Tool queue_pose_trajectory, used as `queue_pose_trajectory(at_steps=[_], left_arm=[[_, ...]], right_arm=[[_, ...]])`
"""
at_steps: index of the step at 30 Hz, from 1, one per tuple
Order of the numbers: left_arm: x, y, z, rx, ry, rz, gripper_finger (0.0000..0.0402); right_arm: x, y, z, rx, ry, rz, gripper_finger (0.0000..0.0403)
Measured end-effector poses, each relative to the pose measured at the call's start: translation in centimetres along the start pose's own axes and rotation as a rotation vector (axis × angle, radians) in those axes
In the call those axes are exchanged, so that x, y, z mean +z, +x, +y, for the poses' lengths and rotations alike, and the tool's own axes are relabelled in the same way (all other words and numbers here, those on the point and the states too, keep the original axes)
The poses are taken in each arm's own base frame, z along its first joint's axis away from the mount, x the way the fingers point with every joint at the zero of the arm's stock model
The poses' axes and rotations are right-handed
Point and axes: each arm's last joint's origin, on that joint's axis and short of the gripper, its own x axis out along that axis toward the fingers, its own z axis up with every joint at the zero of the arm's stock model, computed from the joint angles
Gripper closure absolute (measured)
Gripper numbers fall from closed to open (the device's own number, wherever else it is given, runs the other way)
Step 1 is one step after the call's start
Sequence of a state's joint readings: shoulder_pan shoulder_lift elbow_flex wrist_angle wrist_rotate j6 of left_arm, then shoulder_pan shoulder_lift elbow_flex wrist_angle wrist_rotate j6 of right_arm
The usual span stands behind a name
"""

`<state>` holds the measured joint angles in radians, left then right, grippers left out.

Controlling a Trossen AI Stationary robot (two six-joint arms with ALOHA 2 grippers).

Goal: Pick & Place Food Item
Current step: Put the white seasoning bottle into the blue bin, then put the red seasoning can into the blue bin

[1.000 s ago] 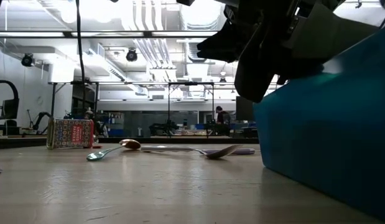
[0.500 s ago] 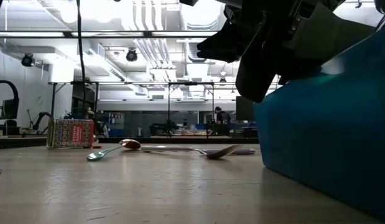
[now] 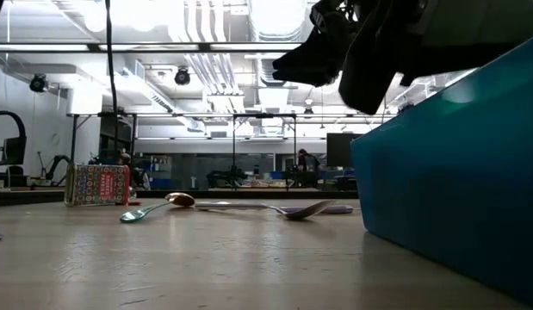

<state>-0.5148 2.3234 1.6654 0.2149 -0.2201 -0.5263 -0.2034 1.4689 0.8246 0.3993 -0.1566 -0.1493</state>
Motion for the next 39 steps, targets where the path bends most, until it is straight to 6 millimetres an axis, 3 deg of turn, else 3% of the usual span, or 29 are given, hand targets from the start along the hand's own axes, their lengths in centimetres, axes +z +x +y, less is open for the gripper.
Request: queue_pose_trajectory(at_steps=[10, 19, 32, 39], left_arm=[[1.8, -1.1, -0.6, 0.004, 0.044, -0.021, 0.0129], [3.3, -3.4, -0.6, 0.136, 0.067, 0.008, 0.0129], [5.2, -7.5, 1.2, 0.388, -0.049, 0.162, 0.0129], [5.9, -9.7, 3.5, 0.565, -0.21, 0.254, 0.0129]], right_arm=[[0.0, 0.0, 0.0, 0.0, 0.0, 0.0, 0.0087], [0.0, 0.0, 0.0, 0.0, 0.0, 0.0, 0.0087], [0.0, 0.0, 0.0, 0.0, 0.0, 0.0, 0.0087], [0.0, 0.0, 0.0, 0.0, 0.0, -0.001, 0.0087]])
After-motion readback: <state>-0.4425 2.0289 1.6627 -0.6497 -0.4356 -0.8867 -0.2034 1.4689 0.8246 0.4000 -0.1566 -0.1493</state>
